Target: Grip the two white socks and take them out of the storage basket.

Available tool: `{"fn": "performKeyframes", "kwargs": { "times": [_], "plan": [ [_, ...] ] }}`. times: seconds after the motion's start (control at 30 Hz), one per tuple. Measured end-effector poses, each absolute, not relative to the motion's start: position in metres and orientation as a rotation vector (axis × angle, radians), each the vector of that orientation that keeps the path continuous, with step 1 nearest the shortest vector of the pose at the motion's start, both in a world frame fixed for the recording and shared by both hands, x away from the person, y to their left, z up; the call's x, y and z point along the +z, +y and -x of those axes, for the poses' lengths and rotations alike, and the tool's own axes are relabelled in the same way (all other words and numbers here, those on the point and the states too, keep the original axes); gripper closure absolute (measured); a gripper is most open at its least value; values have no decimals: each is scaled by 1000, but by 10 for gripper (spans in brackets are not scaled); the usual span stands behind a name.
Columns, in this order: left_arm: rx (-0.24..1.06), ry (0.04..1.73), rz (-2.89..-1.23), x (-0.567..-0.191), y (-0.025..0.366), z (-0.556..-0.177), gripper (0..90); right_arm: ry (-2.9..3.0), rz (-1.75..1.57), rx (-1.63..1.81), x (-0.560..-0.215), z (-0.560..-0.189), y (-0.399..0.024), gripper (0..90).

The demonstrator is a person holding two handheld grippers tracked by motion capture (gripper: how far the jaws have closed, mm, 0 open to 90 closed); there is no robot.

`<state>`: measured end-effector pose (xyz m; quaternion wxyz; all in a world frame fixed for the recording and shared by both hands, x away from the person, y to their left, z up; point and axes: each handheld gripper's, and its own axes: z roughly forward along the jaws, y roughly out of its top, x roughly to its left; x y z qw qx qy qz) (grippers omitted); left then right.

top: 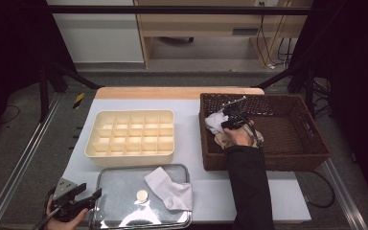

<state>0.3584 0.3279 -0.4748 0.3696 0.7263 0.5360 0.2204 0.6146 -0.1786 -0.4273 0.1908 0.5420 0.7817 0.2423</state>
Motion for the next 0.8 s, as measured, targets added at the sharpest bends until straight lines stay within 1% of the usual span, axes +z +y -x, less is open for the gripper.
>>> {"fn": "performKeyframes", "kwargs": {
  "times": [0.03, 0.07, 0.1, 0.13, 0.37, 0.47, 0.5, 0.53, 0.6, 0.63, 0.67, 0.7, 0.73, 0.77, 0.8],
  "plan": [
    [565, 1376, -1863, -475, 328, -358, 340, 2193, -1556, 699, -425, -614, -181, 845],
    [565, 1376, -1862, -475, 328, -358, 340, 2193, -1556, 699, -425, -614, -181, 845],
    [565, 1376, -1863, -475, 328, -358, 340, 2190, -1563, 706, -423, -613, -183, 888],
    [565, 1376, -1863, -475, 328, -358, 340, 2181, -1569, 712, -421, -612, -183, 900],
    [565, 1376, -1864, -475, 328, -358, 340, 2103, -1566, 733, -411, -606, -187, 900],
    [564, 1378, -1860, -475, 328, -359, 340, 2101, -1521, 775, -410, -608, -183, 783],
    [564, 1378, -1860, -475, 328, -359, 340, 2101, -1521, 775, -410, -608, -183, 783],
    [563, 1377, -1864, -475, 328, -358, 340, 2099, -1496, 789, -412, -610, -179, 644],
    [565, 1375, -1865, -475, 328, -358, 340, 2111, -1493, 809, -415, -612, -176, 546],
    [565, 1375, -1865, -475, 328, -358, 340, 2111, -1493, 809, -415, -612, -176, 546],
    [565, 1375, -1865, -475, 328, -358, 340, 2119, -1488, 810, -420, -614, -173, 376],
    [565, 1375, -1865, -475, 328, -358, 340, 2119, -1488, 810, -420, -614, -173, 376],
    [565, 1375, -1866, -475, 328, -358, 340, 2140, -1501, 798, -425, -616, -172, 324],
    [565, 1375, -1866, -475, 328, -358, 340, 2140, -1501, 798, -425, -616, -172, 324],
    [566, 1375, -1866, -475, 328, -358, 340, 2148, -1519, 793, -428, -618, -172, 279]
  ]
}}
